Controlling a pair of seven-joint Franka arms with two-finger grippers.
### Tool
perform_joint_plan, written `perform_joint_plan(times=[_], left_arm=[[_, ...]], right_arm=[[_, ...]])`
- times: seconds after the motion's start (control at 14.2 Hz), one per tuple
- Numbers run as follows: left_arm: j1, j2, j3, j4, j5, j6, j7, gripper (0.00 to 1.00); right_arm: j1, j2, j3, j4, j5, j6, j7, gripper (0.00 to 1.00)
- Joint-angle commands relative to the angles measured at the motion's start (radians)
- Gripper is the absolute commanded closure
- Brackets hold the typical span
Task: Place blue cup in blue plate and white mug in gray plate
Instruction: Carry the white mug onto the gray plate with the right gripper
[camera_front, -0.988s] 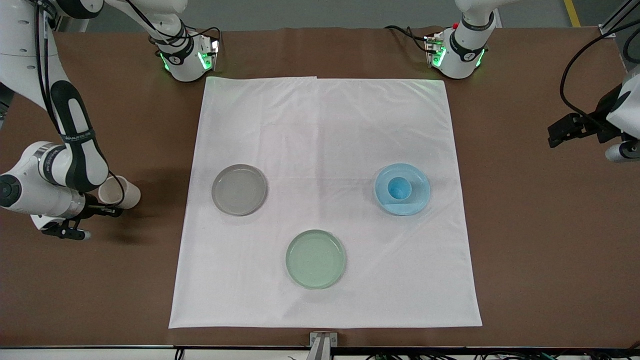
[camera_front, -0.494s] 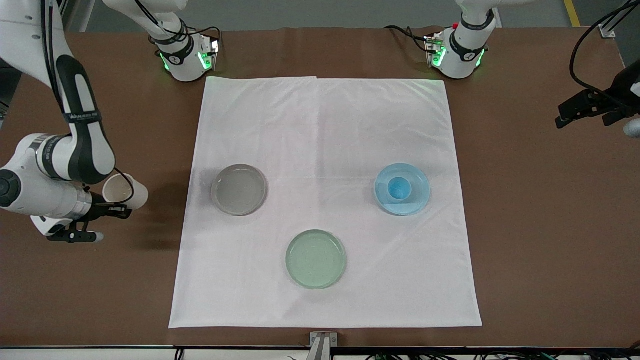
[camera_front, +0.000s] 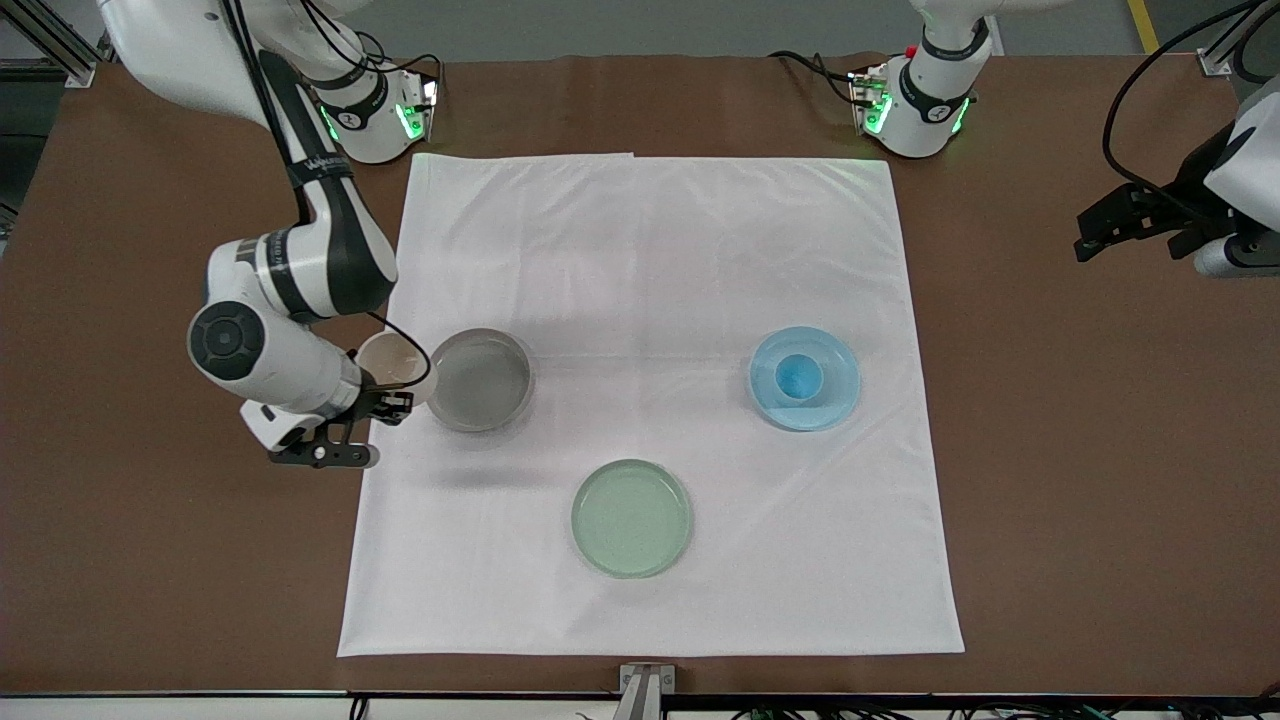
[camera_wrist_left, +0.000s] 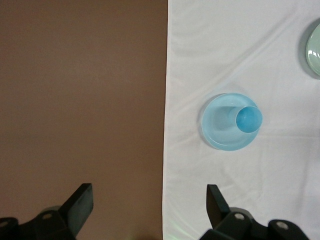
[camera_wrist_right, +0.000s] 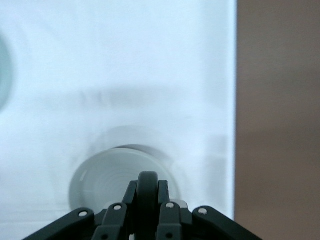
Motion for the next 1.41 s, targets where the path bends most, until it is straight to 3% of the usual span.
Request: perform_joint_plan(times=[0.0,0.28,1.06,1.34], left_arm=[[-0.007,-0.01,-0.008,-0.014,0.015,0.014,-0.006,0.0],[-0.005,-0.009,-0.008,-0.014,0.015,0.018,-0.006,0.0],[-0.005,-0.001,-0.014,-0.014,0.027,0.045,-0.003,0.0],[-0.004,0.001,-0.014,-0.011,0.029,0.044,-0.002,0.0]], right_arm=[[0.003,0.048,-0.013,0.04,0.053,-0.002,-0.003,0.94],[0.06,0.054,-0.015,0.049,0.046,-0.002,-0.003,0.95],[0.071,0.071,-0.015,0.04,0.042,-0.03,-0.019,0.94],[0.085,0.136,-0.015,0.038,0.042,0.003,-0.019,0.93]])
